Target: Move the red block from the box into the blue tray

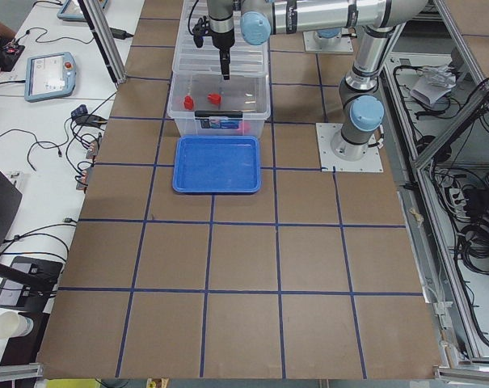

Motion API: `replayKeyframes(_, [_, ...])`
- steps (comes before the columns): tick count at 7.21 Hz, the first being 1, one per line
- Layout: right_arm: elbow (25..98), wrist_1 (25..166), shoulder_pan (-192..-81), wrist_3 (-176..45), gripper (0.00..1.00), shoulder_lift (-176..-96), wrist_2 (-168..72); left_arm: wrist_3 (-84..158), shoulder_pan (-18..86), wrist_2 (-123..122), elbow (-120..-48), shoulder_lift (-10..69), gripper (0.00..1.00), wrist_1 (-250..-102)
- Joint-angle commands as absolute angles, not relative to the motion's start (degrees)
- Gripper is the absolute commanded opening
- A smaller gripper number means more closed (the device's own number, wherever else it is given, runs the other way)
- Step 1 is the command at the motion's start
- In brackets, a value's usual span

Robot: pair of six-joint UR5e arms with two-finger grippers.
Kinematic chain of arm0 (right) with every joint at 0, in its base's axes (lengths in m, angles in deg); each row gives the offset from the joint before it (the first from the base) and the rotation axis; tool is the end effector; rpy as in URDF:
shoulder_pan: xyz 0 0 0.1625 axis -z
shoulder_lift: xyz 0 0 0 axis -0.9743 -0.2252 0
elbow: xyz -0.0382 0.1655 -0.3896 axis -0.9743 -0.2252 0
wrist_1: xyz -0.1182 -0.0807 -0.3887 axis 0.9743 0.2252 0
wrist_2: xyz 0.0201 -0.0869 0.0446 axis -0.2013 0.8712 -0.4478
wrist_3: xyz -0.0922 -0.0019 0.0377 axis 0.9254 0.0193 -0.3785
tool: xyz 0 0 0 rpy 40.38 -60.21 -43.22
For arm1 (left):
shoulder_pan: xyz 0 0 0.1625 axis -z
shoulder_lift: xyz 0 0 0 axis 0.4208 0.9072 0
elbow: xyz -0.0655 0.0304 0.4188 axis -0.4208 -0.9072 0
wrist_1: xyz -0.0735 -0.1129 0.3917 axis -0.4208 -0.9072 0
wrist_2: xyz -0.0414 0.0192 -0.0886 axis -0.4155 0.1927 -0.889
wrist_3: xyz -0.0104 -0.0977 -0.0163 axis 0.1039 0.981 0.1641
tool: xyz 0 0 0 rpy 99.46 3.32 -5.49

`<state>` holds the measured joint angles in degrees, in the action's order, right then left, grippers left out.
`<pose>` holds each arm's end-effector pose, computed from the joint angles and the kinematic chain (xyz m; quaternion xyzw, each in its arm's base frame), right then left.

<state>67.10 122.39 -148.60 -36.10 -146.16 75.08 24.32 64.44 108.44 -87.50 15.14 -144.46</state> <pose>-0.0599 -0.5472 0.3493 -0.0412 -0.9943 -0.0670 0.0727 -0.1316 -0.5195 0.4118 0.0242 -0.9987 -0.0383 0.0219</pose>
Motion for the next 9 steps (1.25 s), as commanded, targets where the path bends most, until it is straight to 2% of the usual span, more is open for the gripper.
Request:
replayKeyframes(1, [67.1, 122.3, -146.8, -33.6, 1.00, -146.2, 75.7, 25.1, 64.1, 107.7, -88.6, 17.8, 1.00, -141.9])
replayKeyframes(5, [67.1, 122.4, -146.7, -33.6, 1.00, -146.2, 75.9, 26.8, 64.4, 107.7, -97.4, 21.1, 1.00, -124.4])
replayKeyframes(9, [67.1, 122.4, -146.7, -33.8, 1.00, -146.6, 76.8, 27.8, 64.7, 107.9, -102.0, 22.6, 1.00, -119.6])
